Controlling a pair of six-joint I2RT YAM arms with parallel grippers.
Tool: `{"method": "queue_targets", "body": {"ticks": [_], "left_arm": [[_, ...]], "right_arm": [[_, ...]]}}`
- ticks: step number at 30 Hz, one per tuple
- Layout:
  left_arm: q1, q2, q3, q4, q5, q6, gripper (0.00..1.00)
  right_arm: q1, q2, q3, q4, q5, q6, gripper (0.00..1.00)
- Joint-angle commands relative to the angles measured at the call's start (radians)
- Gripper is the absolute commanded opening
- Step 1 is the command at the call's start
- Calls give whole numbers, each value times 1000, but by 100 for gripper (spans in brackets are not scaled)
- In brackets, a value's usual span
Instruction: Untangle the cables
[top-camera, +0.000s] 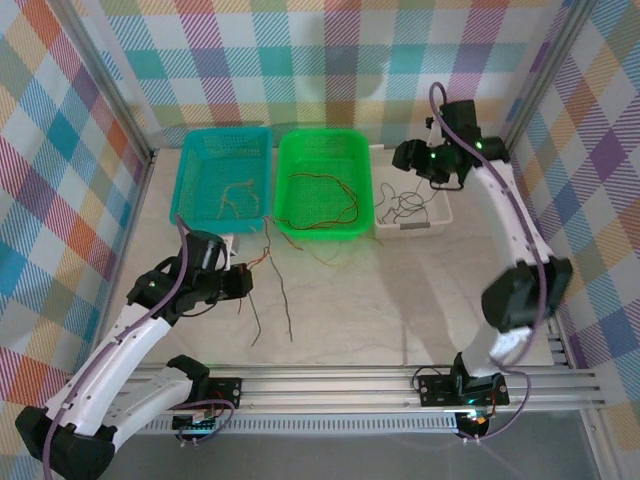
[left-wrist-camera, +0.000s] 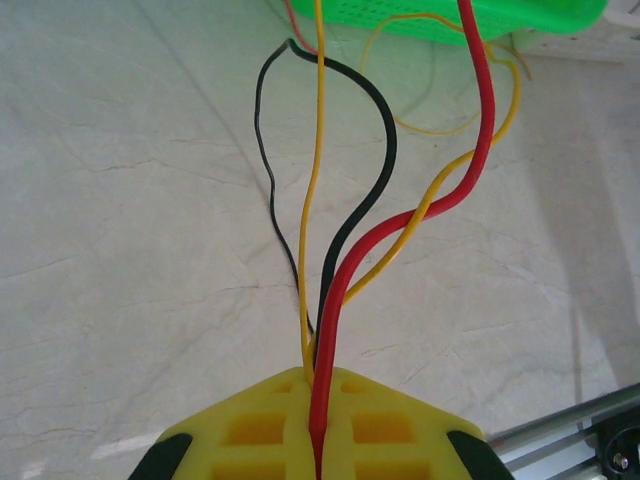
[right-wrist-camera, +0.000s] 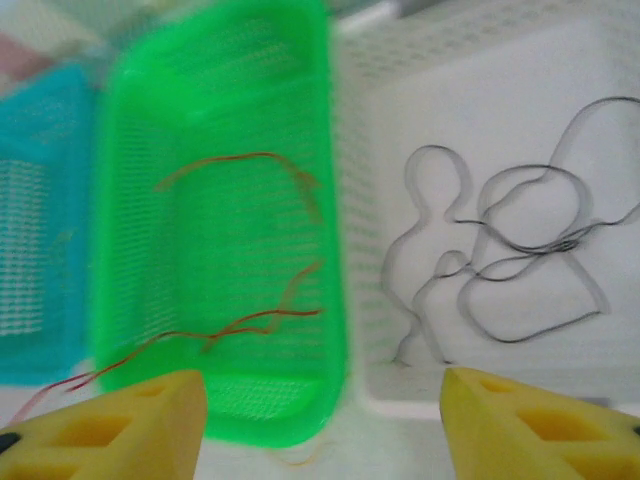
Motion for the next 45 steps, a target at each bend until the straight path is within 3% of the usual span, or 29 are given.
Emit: {"method": "queue_targets", "body": {"ticks": [1,7,12,18,26,34,40,45], "left_arm": [[-49,-13,10,19,17,-2,0],[-135,-3,14,43,7,-32,0],[-240,19,13,84,-51,-72,0],[-321,33,1,128,-131,-102,0],[-375,-12,-11,140,-231,-120,0],[-402,1,-40,192,-186,-143,0],[-417,-1,-15,181,-193,-128,0],[-420,-15,-19,185,-201,-135,0]], "right_arm": [[85,-128,-224,201,-275,5,68],[287,-315,-596,503,-496,91,70],[463,-400,-764,636,-435,142,75],[588,-399,-861,751,-316,232,72],[593,-367,-907,792,-109,366,69],[596,-257,-914,973,-219,411,67],[604,-241,-910,986,-177,328,67],[606,-226,-936,1018,-147,388,64]]}}
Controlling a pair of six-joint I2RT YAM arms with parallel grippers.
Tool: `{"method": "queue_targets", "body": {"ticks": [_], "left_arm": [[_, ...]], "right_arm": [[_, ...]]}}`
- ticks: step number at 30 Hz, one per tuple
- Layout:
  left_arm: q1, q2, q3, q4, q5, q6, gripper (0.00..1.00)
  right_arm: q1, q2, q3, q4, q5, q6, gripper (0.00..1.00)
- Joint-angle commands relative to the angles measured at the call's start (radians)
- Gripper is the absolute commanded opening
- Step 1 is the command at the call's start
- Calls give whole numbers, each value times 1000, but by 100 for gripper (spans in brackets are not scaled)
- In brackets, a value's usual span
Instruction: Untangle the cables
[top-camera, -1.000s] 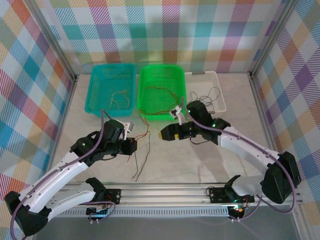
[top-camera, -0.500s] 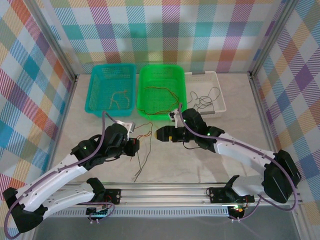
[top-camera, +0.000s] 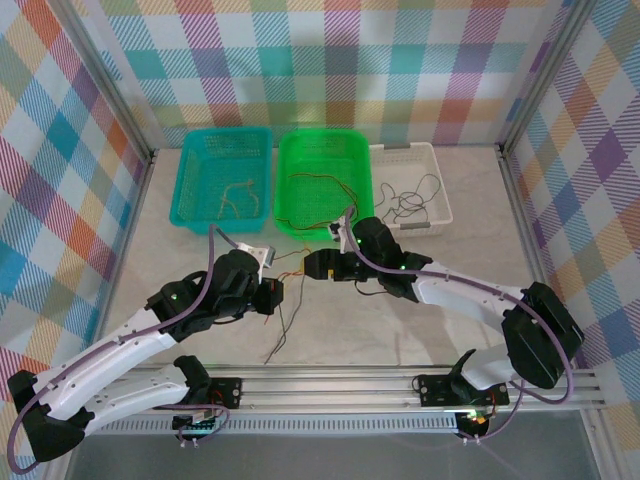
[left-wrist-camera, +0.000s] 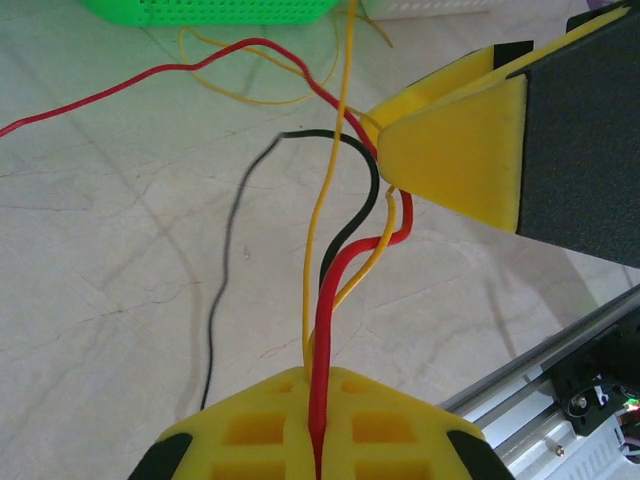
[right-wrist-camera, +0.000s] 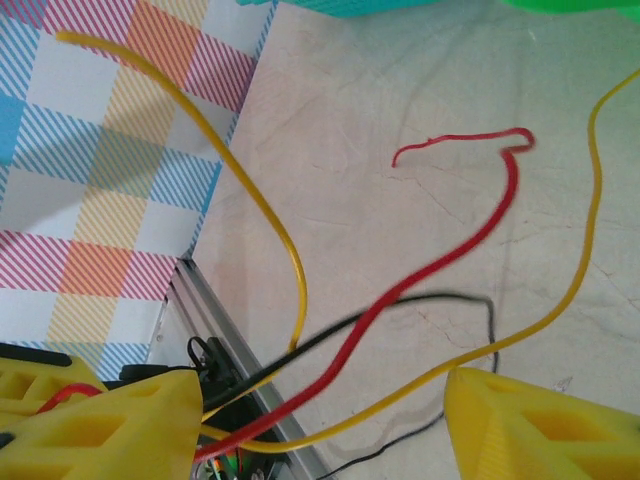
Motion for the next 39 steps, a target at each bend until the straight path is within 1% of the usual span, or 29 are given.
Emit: {"method": "queue_targets", "body": {"ticks": [1,7,9,13,17,19,21,23,25,31,34,36,37,39], "left_arm": [[-21,-25,1,31,-17,-9,0],[-23,-72,-39,102,3,-40,0],[-26,-76,-53,132,27,-48,0],[-34,-79,-71,153,34,-57,0],[-42,-111,-90,162,16,-63,0],[-42,-133,-97,164,4,-65,0],[-43,-150,-104,165,-2,-65,0],[-44,-158,-111,175,3,-65,0],[-44,-162,-119,188,10,-70,0],[-45,-155,-127,205,22,-70,0],[-45,-159,-129,208,22,-68,0],[-45,-167,-131,208,18,-68,0],[-45,-173,-134,213,12,-68,0],[-45,-180,-141,218,8,-70,0]], "right_arm": [[5,19,-36,87,17,57,63],[14,50,-83,187,50,213,60],[21,60,-90,228,54,243,59],[26,53,-94,256,97,275,57],[27,48,-96,271,117,308,50],[27,51,-96,283,111,316,41],[27,50,-96,286,111,319,37],[27,49,-100,292,113,323,34],[28,52,-108,319,109,333,28],[27,32,-129,355,113,350,17],[27,12,-138,351,124,348,14],[28,5,-144,362,118,361,14],[28,6,-146,373,112,368,17],[29,10,-141,378,91,375,28]]}}
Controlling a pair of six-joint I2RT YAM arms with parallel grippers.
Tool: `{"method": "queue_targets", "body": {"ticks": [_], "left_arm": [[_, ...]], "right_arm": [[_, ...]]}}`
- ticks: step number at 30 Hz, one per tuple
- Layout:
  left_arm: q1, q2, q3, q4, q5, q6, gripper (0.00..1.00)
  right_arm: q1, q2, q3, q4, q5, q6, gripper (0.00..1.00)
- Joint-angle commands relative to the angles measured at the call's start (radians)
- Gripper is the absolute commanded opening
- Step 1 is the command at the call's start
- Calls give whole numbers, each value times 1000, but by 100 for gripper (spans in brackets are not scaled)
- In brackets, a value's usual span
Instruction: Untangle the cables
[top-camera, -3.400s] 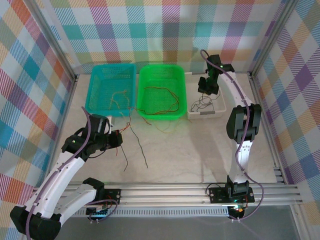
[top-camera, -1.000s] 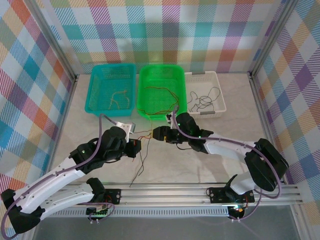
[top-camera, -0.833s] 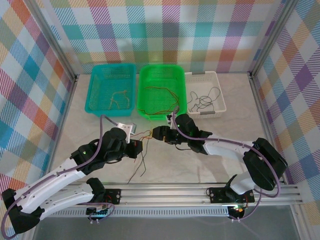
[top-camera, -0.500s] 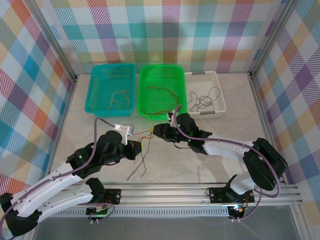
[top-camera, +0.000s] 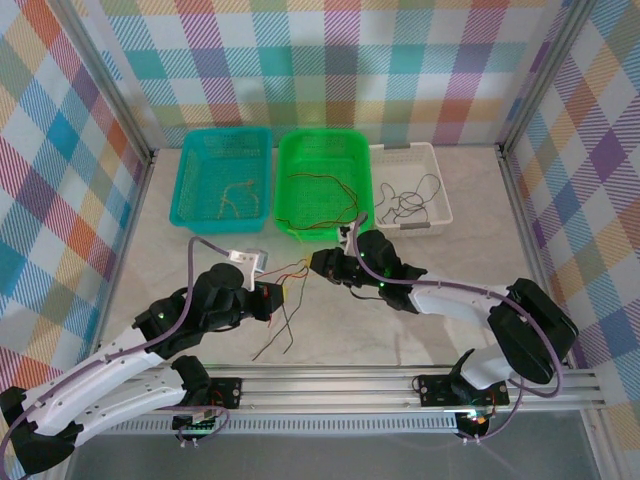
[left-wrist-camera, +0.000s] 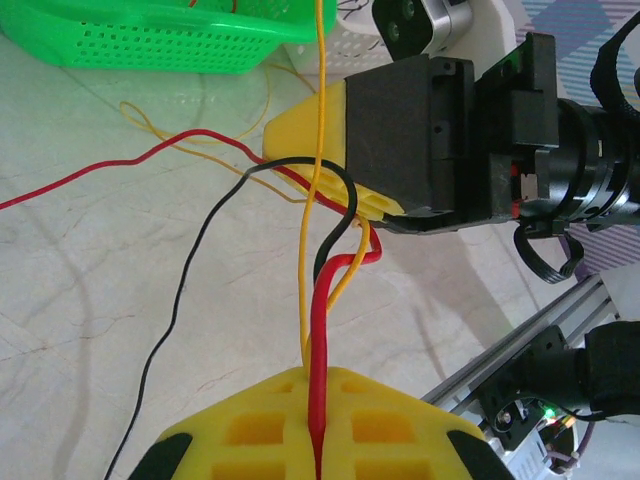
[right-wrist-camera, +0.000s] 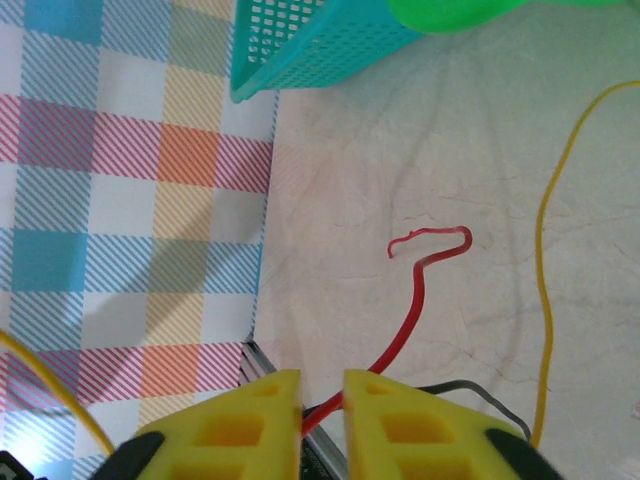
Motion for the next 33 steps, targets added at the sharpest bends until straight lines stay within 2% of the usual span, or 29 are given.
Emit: {"method": "queue_targets", "body": {"ticks": [1,4,6,11,14,19,27,29,33], "left_arm": [[-13,-21,-15,55,-6,-12,0],[-13,-15,-18,68,3,-14,0],[-14,-11,-16,69,3,-12,0],[-14,-15,-12,65,-6,-6,0],[-14,-18,-13,68,-9,-6,0],[-14,-15,-9,70,-3,-7,0],[-16,-37,-10,42,-4,8,0],[-16,-33,-10,44,5,11,0],[-15,-25,-1,50,16,21,18]], "right_arm": [[10,-16,-3,65,-31,19,34],[18,-4,-4,93,-60,27,53],[20,-1,-5,123,-82,30,57],[26,-8,-13,211,-134,29,61],[40,-8,-6,229,-141,21,59],[46,-43,-3,120,-66,-9,30],[44,-209,3,-156,111,-110,4],[44,-247,4,-207,147,-132,0],[44,-278,9,-262,153,-157,0]]}}
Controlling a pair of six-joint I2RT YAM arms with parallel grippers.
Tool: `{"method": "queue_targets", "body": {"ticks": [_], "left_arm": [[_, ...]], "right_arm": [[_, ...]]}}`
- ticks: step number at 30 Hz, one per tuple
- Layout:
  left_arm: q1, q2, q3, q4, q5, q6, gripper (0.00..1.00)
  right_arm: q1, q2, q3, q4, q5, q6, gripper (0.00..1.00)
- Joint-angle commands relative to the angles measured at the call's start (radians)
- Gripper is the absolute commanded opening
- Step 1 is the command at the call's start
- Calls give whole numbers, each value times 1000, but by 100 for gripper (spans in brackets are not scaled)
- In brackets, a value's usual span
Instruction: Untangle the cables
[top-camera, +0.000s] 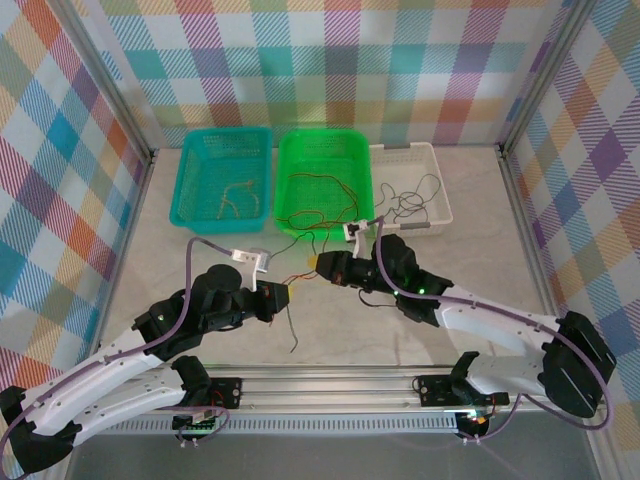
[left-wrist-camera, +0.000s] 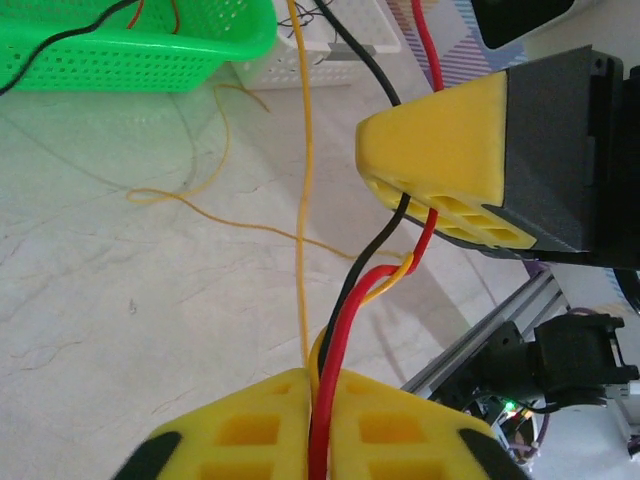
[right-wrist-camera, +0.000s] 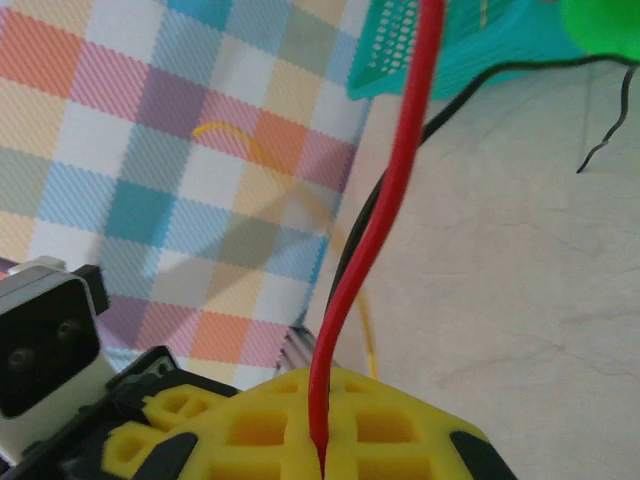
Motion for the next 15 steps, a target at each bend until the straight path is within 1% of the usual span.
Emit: {"method": "queue_targets", "body": {"ticks": [1,4,6,10,15], "left_arm": [[-3,-15,13,-17,-17,19,25],[-2,-15,37,-28,-25,37,41],[-3,-13,55,-46,-32,53,47],[-3,-13,62,-54,-48,62,55],[-3,23,47,-7,-14,43,60]], "right_arm": [[-16,-17,8,-122,80,-65,0],[-16,-17,13,-146,66,-88,0],[-16,-25,16,-162,62,-109,0],[-15,-63,4,-168,61,-146,0],[-16,-88,-4,-84,-73,-213,0]]}}
